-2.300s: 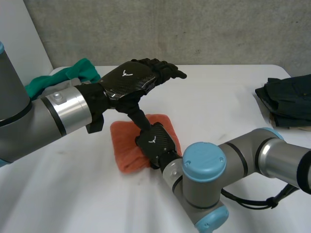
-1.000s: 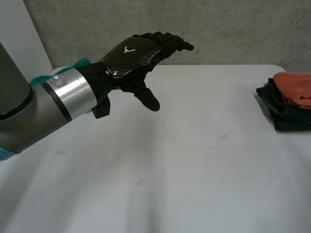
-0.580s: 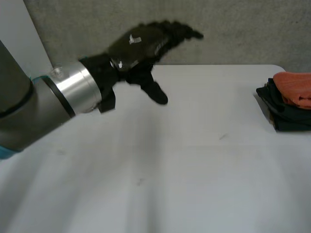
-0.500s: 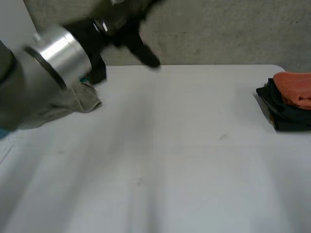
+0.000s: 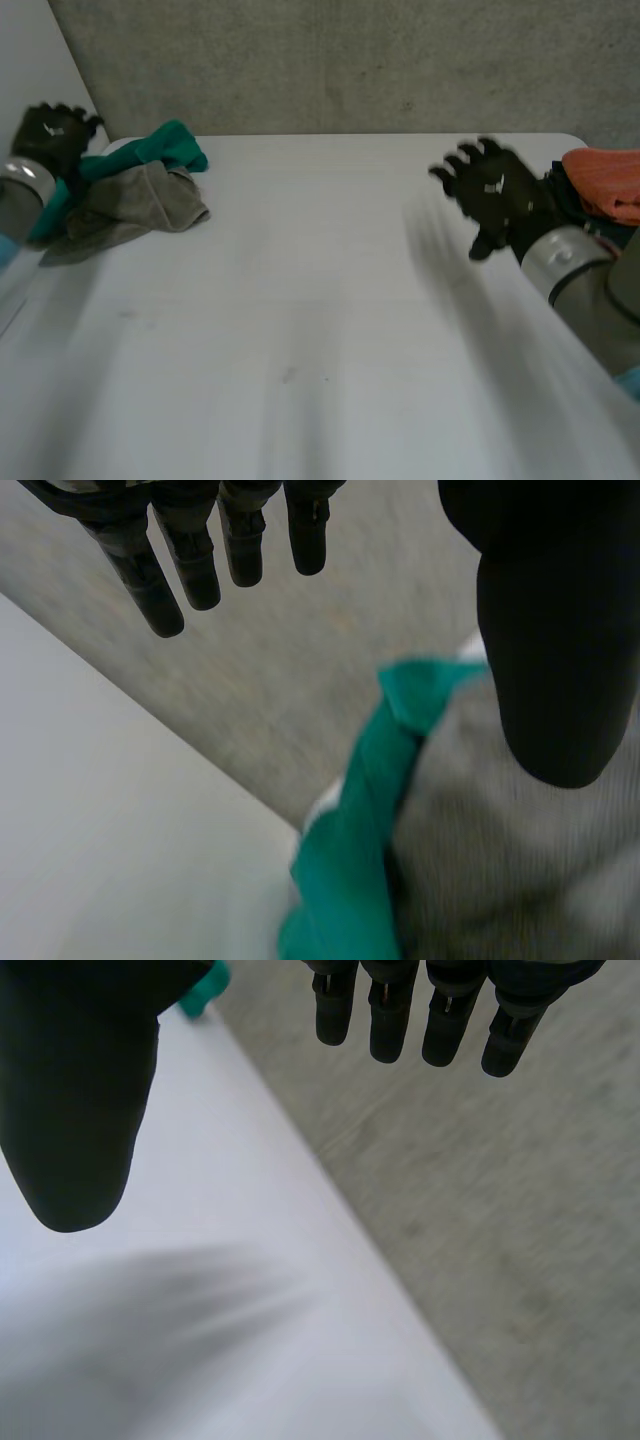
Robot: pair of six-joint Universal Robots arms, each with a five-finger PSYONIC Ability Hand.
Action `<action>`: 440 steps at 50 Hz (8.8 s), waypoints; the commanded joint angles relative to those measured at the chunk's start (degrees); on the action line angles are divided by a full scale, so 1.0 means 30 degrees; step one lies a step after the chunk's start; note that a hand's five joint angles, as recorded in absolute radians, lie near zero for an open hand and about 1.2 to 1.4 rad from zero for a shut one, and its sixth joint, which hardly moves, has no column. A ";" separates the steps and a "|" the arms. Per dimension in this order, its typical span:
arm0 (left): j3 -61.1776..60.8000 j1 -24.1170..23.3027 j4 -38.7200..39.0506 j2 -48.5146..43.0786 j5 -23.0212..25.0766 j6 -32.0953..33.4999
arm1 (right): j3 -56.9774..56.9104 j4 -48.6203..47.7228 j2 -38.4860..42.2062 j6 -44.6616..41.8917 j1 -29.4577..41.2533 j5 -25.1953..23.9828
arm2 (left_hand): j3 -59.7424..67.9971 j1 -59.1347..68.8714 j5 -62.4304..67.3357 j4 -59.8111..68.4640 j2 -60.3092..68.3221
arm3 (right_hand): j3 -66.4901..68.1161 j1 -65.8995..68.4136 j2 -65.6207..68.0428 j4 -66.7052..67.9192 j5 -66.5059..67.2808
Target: Fold the laundry.
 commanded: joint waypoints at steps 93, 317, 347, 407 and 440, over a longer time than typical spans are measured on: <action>-1.2993 -1.1523 0.4768 0.8611 0.1044 -0.9640 | 0.2760 -0.1782 -0.0261 0.0232 -0.2174 0.1508 | 2.2733 2.3137 2.2520 2.2859 2.2826 | -0.0570 -0.1165 -0.0753 -0.0579 -0.0793; -1.2062 -1.2383 -0.3232 1.4284 -0.1832 0.0672 | -0.6587 1.0177 0.6569 0.8997 0.0785 -0.1189 | 2.2733 2.3137 2.2520 2.2859 2.2826 | 2.2763 2.2168 2.2580 2.2754 2.2540; -1.1625 -0.4417 -0.6107 1.3360 -0.0075 -0.2377 | -1.1560 1.5825 -0.0392 -0.3310 -0.2062 0.2236 | 2.2733 2.3137 2.2520 2.2859 2.2826 | 2.2763 2.2168 2.2580 2.2754 2.2540; -2.2548 -0.4297 -0.5772 1.8176 -0.0338 0.4769 | -0.0380 1.4211 -0.1896 -0.8403 -0.2201 0.4409 | 2.2733 2.3137 2.2520 2.2859 2.2826 | 2.2763 2.2168 2.2580 2.2754 2.2540; -0.4858 -0.6171 0.0196 0.1309 -0.2506 0.3659 | -1.6805 0.6128 1.3240 -0.7764 -0.0065 0.5696 | 2.2733 2.3137 2.2520 2.2859 2.2826 | 2.2763 2.2168 2.2580 2.2754 2.2540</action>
